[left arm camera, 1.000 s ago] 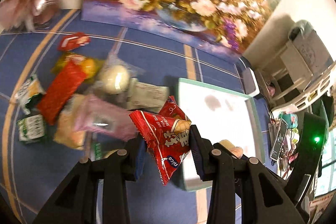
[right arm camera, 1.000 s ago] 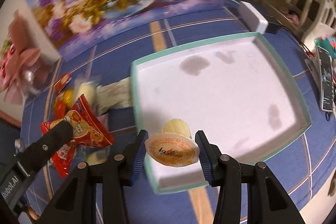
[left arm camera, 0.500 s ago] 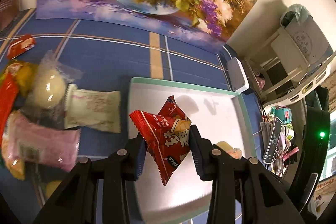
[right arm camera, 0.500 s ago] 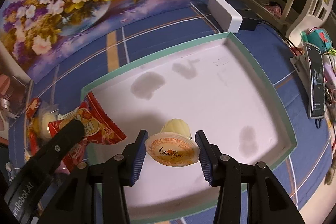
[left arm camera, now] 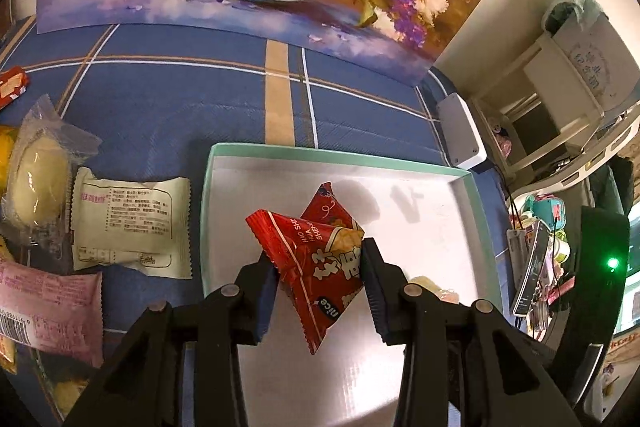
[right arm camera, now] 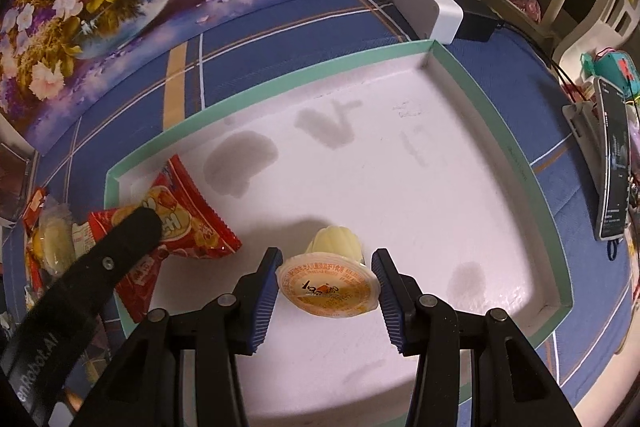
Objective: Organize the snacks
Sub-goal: 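Lower the pudding cup and red bag into the tray and open both grippers, then grasp the round cake with the right gripper while the left approaches the BISCUIT pack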
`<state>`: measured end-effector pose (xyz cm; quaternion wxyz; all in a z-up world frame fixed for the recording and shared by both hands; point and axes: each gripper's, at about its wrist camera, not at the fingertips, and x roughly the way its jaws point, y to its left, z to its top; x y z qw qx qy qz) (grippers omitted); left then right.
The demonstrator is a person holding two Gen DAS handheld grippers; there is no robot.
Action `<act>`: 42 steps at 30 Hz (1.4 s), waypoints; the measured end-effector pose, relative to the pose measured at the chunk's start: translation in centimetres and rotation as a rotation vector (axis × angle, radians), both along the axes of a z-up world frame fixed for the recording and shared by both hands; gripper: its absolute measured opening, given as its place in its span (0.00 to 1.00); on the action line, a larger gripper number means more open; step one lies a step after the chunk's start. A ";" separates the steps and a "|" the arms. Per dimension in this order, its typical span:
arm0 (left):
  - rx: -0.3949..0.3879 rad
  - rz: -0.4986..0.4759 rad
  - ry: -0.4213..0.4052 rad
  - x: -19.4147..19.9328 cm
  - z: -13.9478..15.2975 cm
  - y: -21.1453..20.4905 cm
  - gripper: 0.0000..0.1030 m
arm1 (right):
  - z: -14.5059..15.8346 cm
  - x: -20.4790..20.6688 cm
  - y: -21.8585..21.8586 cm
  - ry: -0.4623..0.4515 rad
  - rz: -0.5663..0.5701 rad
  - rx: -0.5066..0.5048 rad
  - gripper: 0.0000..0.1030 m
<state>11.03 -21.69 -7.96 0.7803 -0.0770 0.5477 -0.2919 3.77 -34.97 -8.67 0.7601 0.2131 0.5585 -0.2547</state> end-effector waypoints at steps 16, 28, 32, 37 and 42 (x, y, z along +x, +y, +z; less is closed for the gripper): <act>0.097 0.097 -0.040 -0.8 4.4 4.3 0.74 | 2.4 -0.1 1.1 -0.012 0.032 -0.020 0.72; 0.374 0.260 -0.217 -0.3 6.6 12.4 0.92 | 6.2 1.4 3.9 -0.076 0.059 0.017 0.99; 0.421 0.306 -0.269 -0.5 7.5 15.4 0.98 | 7.5 2.4 5.7 -0.111 0.072 0.025 1.00; 0.439 0.373 -0.282 -0.7 8.2 18.9 0.99 | 8.7 3.6 9.0 -0.158 0.100 0.015 1.00; 0.396 0.458 -0.256 -1.0 8.3 22.9 0.99 | 8.8 4.1 12.8 -0.216 0.128 0.021 1.00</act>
